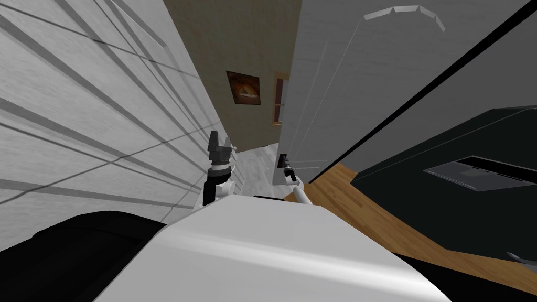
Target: Push the door open
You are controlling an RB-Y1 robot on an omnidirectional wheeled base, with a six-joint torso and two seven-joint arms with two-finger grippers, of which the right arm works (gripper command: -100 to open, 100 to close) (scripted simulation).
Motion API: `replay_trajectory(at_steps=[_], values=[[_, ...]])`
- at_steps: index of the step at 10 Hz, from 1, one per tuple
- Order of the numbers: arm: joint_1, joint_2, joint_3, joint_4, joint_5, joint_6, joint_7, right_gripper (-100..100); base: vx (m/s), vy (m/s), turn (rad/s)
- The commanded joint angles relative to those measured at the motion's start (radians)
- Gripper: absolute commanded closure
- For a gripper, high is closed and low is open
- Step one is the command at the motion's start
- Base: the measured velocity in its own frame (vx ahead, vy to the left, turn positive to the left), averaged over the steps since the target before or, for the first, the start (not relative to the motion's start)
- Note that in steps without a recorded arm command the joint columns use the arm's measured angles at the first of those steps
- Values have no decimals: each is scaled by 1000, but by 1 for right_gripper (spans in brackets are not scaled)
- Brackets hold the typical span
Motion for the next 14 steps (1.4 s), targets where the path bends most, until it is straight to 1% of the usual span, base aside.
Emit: replay_trajectory(at_steps=[1,5,6,8,9,10,11,12,14], values=[[3,-1,0,2,0,2,0,100,-39,-6,1],[3,-1,0,2,0,2,0,100,-14,-3,1],[-4,-9,-1,16,-29,-5,27,100,61,10,-23],[-17,-17,-3,33,-70,-18,64,100,124,33,-18],[-20,-19,-3,38,-82,-21,74,100,120,13,-24],[-29,-24,-4,50,-110,-30,100,100,128,11,-26],[-29,-24,-4,50,-110,-30,100,100,92,23,-10],[-38,-28,-6,62,-140,-39,126,100,110,37,-39],[-48,-31,-7,77,-174,-50,157,100,106,13,-12]])
